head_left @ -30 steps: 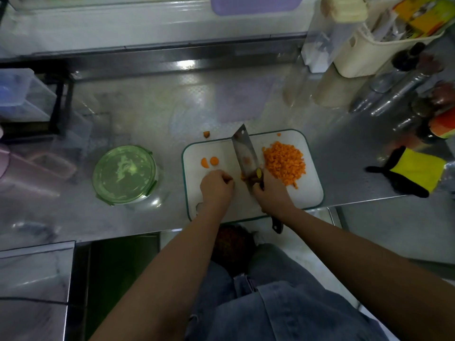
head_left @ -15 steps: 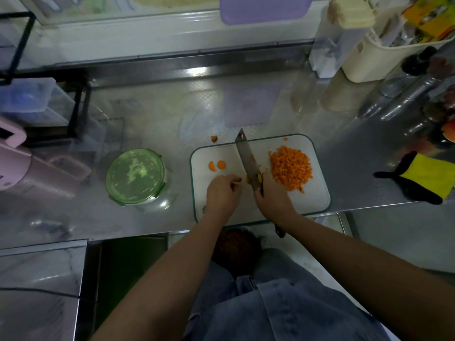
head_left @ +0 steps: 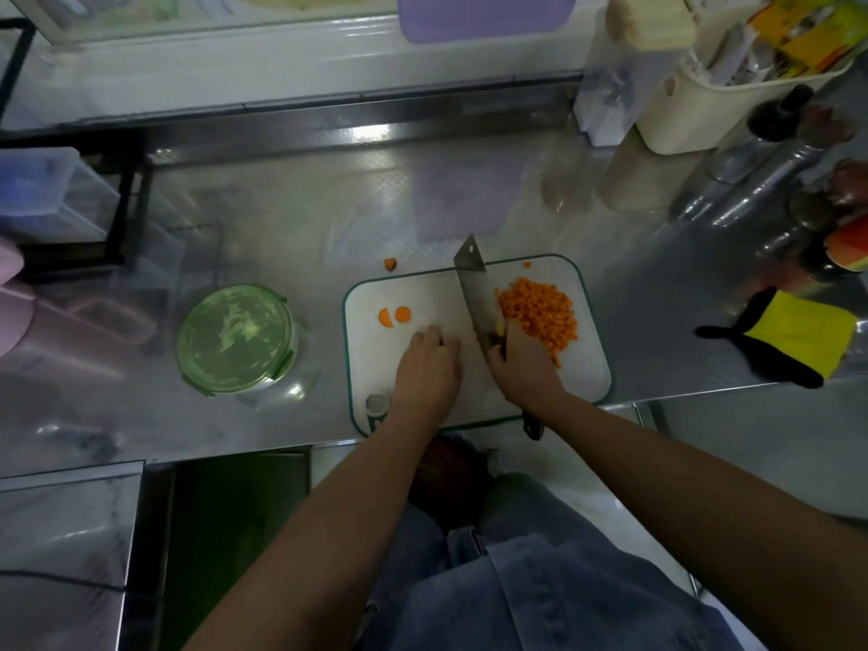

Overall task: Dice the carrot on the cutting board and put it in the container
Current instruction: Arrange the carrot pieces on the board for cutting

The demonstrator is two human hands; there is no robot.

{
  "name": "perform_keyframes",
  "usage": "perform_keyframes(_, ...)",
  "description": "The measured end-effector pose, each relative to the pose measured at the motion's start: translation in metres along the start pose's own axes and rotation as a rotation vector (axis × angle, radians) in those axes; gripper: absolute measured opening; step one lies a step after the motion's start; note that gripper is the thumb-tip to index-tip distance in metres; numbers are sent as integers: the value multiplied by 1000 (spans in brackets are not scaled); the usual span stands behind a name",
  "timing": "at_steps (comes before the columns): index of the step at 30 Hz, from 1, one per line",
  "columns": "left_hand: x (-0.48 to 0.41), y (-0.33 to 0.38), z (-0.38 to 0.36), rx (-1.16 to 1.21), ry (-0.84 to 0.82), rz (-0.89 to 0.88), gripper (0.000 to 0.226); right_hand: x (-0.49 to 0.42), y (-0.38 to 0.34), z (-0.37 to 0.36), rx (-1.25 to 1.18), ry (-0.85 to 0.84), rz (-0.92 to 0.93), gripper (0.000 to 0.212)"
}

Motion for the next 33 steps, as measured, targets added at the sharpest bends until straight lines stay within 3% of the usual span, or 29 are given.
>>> perform_keyframes(9,-2,-14,12,250,155,243,19,10,-7,-3,-118,-20,91,7)
perform_keyframes(13,2,-24,9,253,152,309,22,14,-14,-14,-99,-60,135,24)
perform_keyframes(18,11,-29,13,310,169,361,18,17,-7,-13,-84,-50,61,37)
perform_keyframes(22,15,-33,14,349,157,438,16,11,4,2,-84,-8,-26,14)
perform_keyframes(30,4,-14,14,424,165,392,24,12,2,20,-188,22,-4,22)
perform_keyframes(33,3,-14,17,503,228,420,32,20,-6,16,-286,-83,-11,20)
Point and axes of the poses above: each hand's wrist, its own x-axis away from the middle knuckle, its own z-axis out of the back of the hand, y = z × x, the point moved 4 cm from there along -x, towards the middle knuckle, and after that the axes turned 4 degrees about -z, right-handed, at the moved point
